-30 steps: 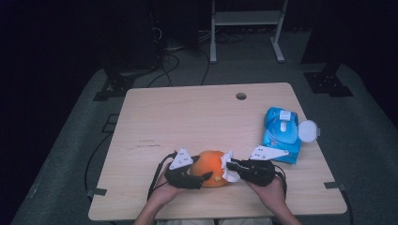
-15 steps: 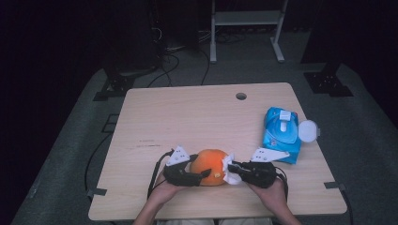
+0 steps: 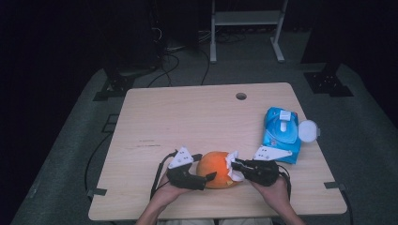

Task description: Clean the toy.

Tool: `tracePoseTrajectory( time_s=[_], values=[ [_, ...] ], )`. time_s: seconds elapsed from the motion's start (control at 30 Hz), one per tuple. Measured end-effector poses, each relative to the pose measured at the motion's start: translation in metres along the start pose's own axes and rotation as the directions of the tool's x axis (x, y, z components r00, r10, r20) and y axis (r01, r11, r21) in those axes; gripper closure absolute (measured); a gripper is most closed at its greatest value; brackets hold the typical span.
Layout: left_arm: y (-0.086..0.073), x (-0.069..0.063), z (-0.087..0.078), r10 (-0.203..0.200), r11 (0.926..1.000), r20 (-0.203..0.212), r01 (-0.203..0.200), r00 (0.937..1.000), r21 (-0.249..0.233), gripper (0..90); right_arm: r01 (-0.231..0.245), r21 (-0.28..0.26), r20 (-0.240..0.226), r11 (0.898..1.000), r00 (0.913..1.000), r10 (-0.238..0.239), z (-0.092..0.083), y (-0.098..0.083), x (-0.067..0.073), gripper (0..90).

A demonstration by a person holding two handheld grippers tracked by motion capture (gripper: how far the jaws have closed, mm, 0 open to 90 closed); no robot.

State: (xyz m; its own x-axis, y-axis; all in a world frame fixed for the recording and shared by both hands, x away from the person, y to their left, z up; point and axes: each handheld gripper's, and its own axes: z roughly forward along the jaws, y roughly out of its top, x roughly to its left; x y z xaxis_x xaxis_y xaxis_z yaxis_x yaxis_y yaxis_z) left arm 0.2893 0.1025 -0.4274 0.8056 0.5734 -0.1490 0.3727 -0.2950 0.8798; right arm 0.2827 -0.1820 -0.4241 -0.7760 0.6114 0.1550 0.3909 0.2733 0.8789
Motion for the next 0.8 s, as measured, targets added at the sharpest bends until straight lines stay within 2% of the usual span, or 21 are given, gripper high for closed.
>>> tracePoseTrajectory(
  time_s=[0.03, 0.07, 0.17, 0.27, 0.3, 0.37, 0.43, 0.5, 0.53, 0.6, 0.63, 0.7, 0.73, 0.77, 0.8],
  values=[
    [-0.002, 0.003, 0.003, -0.032, 0.9994, 0.018, 0.032, 0.9993, 0.016, 14.8, 0.001, -0.001, 0.001, 1.000, 1.0000, -0.001, 0.000, 0.001, 0.000, 79.7],
    [-0.004, 0.003, 0.006, -0.045, 0.9985, 0.030, 0.044, 0.9985, 0.032, 16.3, 0.009, 0.001, 0.007, 1.000, 0.9999, -0.009, 0.001, 0.002, 0.003, 79.6],
    [-0.005, -0.005, 0.010, 0.032, 0.9983, 0.024, -0.033, 0.9992, 0.049, 22.7, 0.054, -0.015, -0.006, 0.998, 0.9985, -0.054, 0.005, 0.005, 0.018, 79.6],
    [-0.001, -0.011, 0.008, 0.095, 0.9934, 0.015, -0.096, 0.9954, 0.063, 24.4, 0.107, -0.022, -0.036, 0.994, 0.9935, -0.108, 0.009, 0.011, 0.031, 79.6],
    [0.000, -0.010, 0.006, 0.089, 0.9946, 0.023, -0.090, 0.9958, 0.052, 24.2, 0.116, -0.012, -0.031, 0.993, 0.9928, -0.116, 0.010, 0.012, 0.031, 79.7],
    [-0.001, -0.003, 0.002, 0.048, 0.9986, 0.044, -0.048, 0.9979, 0.019, 19.6, 0.092, -0.007, -0.025, 0.996, 0.9955, -0.092, 0.010, 0.010, 0.023, 79.8],
    [-0.002, 0.002, 0.002, 0.019, 0.9993, 0.039, -0.020, 0.9991, 0.031, 11.8, 0.064, -0.011, -0.015, 0.998, 0.9978, -0.064, 0.008, 0.008, 0.016, 79.8],
    [-0.005, 0.002, 0.006, -0.009, 0.9995, 0.064, 0.007, 0.9979, 0.031, 14.2, 0.052, -0.017, -0.004, 0.998, 0.9986, -0.052, 0.005, 0.008, 0.011, 79.8],
    [-0.006, -0.001, 0.010, 0.005, 0.9992, 0.069, -0.008, 0.9976, 0.039, 19.7, 0.047, -0.019, -0.003, 0.999, 0.9989, -0.047, 0.005, 0.008, 0.011, 79.8],
    [-0.004, -0.009, 0.013, 0.067, 0.9959, 0.030, -0.069, 0.9973, 0.058, 26.4, 0.057, -0.018, -0.001, 0.998, 0.9984, -0.057, 0.006, 0.008, 0.016, 79.9],
    [-0.002, -0.012, 0.013, 0.088, 0.9946, 0.025, -0.089, 0.9958, 0.053, 29.9, 0.071, -0.023, -0.004, 0.997, 0.9974, -0.071, 0.007, 0.009, 0.021, 79.9],
    [0.002, -0.019, 0.013, 0.124, 0.9912, 0.032, -0.125, 0.9918, 0.044, 32.0, 0.097, -0.038, -0.046, 0.995, 0.9940, -0.099, 0.007, 0.013, 0.029, 79.9],
    [0.003, -0.021, 0.011, 0.141, 0.9890, 0.028, -0.142, 0.9896, 0.042, 32.0, 0.121, -0.034, -0.042, 0.992, 0.9916, -0.123, 0.007, 0.015, 0.033, 79.7],
    [0.003, -0.021, 0.011, 0.137, 0.9900, 0.030, -0.137, 0.9902, 0.031, 31.4, 0.147, -0.025, -0.020, 0.989, 0.9889, -0.147, 0.006, 0.017, 0.034, 79.7],
    [0.003, -0.019, 0.010, 0.126, 0.9917, 0.037, -0.127, 0.9913, 0.021, 30.1, 0.143, -0.023, -0.015, 0.989, 0.9895, -0.143, 0.005, 0.018, 0.031, 79.7]
  ],
)
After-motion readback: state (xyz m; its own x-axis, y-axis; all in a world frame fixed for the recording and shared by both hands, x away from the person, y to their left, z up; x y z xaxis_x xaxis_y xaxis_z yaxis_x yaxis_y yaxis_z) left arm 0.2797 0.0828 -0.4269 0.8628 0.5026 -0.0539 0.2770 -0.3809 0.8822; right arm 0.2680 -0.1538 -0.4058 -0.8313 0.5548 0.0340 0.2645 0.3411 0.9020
